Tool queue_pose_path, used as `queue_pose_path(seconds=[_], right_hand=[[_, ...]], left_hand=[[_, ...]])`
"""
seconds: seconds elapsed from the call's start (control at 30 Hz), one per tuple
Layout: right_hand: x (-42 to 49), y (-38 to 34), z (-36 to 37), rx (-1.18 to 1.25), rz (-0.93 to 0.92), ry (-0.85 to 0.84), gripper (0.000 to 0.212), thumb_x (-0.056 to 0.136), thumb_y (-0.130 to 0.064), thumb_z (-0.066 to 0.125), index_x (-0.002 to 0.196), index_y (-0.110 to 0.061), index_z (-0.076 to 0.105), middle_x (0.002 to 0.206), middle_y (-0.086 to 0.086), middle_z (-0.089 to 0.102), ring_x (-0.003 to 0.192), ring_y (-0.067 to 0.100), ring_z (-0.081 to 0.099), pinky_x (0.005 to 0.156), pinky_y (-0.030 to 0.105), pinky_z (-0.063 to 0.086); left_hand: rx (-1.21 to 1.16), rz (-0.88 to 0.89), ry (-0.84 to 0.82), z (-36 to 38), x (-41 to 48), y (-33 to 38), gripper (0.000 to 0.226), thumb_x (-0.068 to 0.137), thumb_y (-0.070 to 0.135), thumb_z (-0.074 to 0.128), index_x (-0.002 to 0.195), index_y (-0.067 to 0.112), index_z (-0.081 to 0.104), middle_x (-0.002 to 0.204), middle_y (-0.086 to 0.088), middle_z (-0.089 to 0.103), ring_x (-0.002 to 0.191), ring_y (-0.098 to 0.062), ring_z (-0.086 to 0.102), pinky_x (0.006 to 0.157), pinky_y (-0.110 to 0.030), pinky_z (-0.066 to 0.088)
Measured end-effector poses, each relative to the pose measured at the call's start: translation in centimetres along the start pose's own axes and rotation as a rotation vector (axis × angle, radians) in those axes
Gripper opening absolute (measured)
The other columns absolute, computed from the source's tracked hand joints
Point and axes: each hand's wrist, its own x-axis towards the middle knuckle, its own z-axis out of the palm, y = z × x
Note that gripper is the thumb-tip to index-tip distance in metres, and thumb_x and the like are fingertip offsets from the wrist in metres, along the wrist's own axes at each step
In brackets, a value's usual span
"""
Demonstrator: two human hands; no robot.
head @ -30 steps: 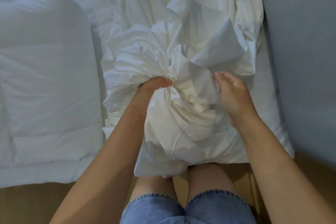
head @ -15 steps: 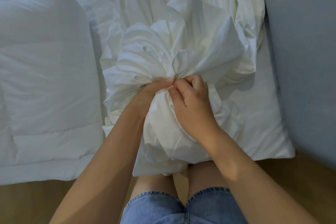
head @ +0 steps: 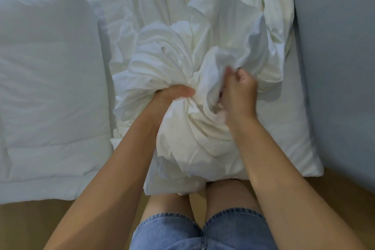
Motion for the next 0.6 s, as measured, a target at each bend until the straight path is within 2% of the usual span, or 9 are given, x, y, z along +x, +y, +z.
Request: queue_pose_path(seconds=[0.1, 0.17, 0.27, 0.33, 0.37, 0.43, 0.5, 0.57, 0.6], right_hand=[[2.2, -0.5, -1.5, 0.355, 0.193, 0.191, 0.024, 0.097, -0.012, 0.046, 0.075, -0.011, 0.056, 0.067, -0.001, 0.053, 0.056, 0.008, 0.057, 0.050, 0.014, 0.046], [2.3, 0.2, -1.4, 0.374, 0.272, 0.198, 0.018, 0.097, -0.011, 0.043, 0.085, -0.008, 0.055, 0.068, -0.002, 0.051, 0.052, 0.006, 0.055, 0.041, 0.010, 0.039], [2.1, 1.8, -1.2, 0.392, 0.361, 0.135, 0.022, 0.096, -0.012, 0.045, 0.076, -0.013, 0.055, 0.068, 0.001, 0.051, 0.056, 0.012, 0.053, 0.053, 0.020, 0.042], [2.4, 2.6, -1.9, 0.329, 0.389, 0.110, 0.020, 0.095, -0.013, 0.048, 0.076, -0.014, 0.054, 0.073, 0.005, 0.055, 0.065, 0.019, 0.055, 0.059, 0.030, 0.044], [2.6, 2.7, -2.3, 0.274, 0.368, 0.119, 0.017, 0.094, -0.013, 0.049, 0.078, -0.015, 0.053, 0.078, 0.007, 0.056, 0.069, 0.021, 0.056, 0.062, 0.033, 0.046], [2.4, 2.4, -3.2, 0.184, 0.164, 0.214, 0.011, 0.092, -0.016, 0.051, 0.082, -0.021, 0.049, 0.089, 0.008, 0.057, 0.078, 0.019, 0.055, 0.070, 0.036, 0.048], [0.7, 0.9, -4.0, 0.097, -0.280, 0.303, 0.011, 0.088, -0.020, 0.053, 0.082, -0.027, 0.047, 0.085, -0.001, 0.054, 0.075, 0.007, 0.052, 0.070, 0.025, 0.046], [-1.6, -0.2, -3.8, -0.110, -0.688, 0.164, 0.012, 0.088, -0.018, 0.052, 0.080, -0.025, 0.049, 0.079, -0.005, 0.051, 0.071, 0.006, 0.049, 0.067, 0.018, 0.041], [-2.4, -0.2, -3.3, -0.266, -0.777, 0.035, 0.010, 0.090, -0.017, 0.053, 0.079, -0.019, 0.053, 0.077, -0.001, 0.053, 0.072, 0.011, 0.050, 0.067, 0.020, 0.040]], left_hand=[[0.322, -0.052, 0.101, -0.1, -0.6, 1.5, 0.018, 0.079, 0.006, 0.066, 0.068, 0.013, 0.053, 0.037, 0.010, 0.055, 0.041, -0.003, 0.055, 0.039, -0.010, 0.043], [0.350, -0.013, 0.202, 0.1, -0.5, 1.6, 0.025, 0.090, 0.013, 0.055, 0.066, 0.017, 0.049, 0.034, 0.015, 0.051, 0.041, -0.003, 0.051, 0.038, -0.010, 0.042], [0.121, 0.107, 0.274, -0.2, -1.1, 0.7, 0.009, 0.063, 0.016, 0.067, 0.058, 0.020, 0.061, 0.048, 0.008, 0.058, 0.050, -0.007, 0.058, 0.060, -0.020, 0.046], [0.048, 0.117, 0.280, -0.5, -1.1, 0.5, 0.013, 0.058, 0.016, 0.065, 0.046, 0.021, 0.064, 0.048, 0.010, 0.058, 0.049, -0.006, 0.057, 0.061, -0.020, 0.046], [0.095, 0.100, 0.283, -0.5, -0.9, 0.6, 0.013, 0.063, 0.016, 0.069, 0.052, 0.022, 0.065, 0.048, 0.012, 0.059, 0.050, -0.005, 0.059, 0.058, -0.018, 0.047], [0.172, 0.073, 0.321, 0.0, -1.0, 0.9, 0.006, 0.080, 0.013, 0.066, 0.075, 0.015, 0.064, 0.056, 0.011, 0.063, 0.058, -0.006, 0.062, 0.054, -0.014, 0.046], [0.104, 0.073, 0.299, 0.5, -0.7, 1.1, 0.018, 0.071, 0.009, 0.072, 0.086, 0.006, 0.063, 0.061, 0.006, 0.065, 0.058, -0.007, 0.063, 0.056, -0.015, 0.047], [0.015, 0.067, 0.231, 1.3, -0.7, 0.9, 0.026, 0.057, 0.012, 0.068, 0.082, 0.006, 0.063, 0.063, 0.000, 0.066, 0.060, -0.011, 0.065, 0.061, -0.019, 0.050], [-0.002, 0.058, 0.210, 1.6, -0.7, 0.7, 0.027, 0.054, 0.014, 0.066, 0.081, 0.006, 0.062, 0.070, -0.004, 0.066, 0.068, -0.016, 0.065, 0.071, -0.023, 0.052]])
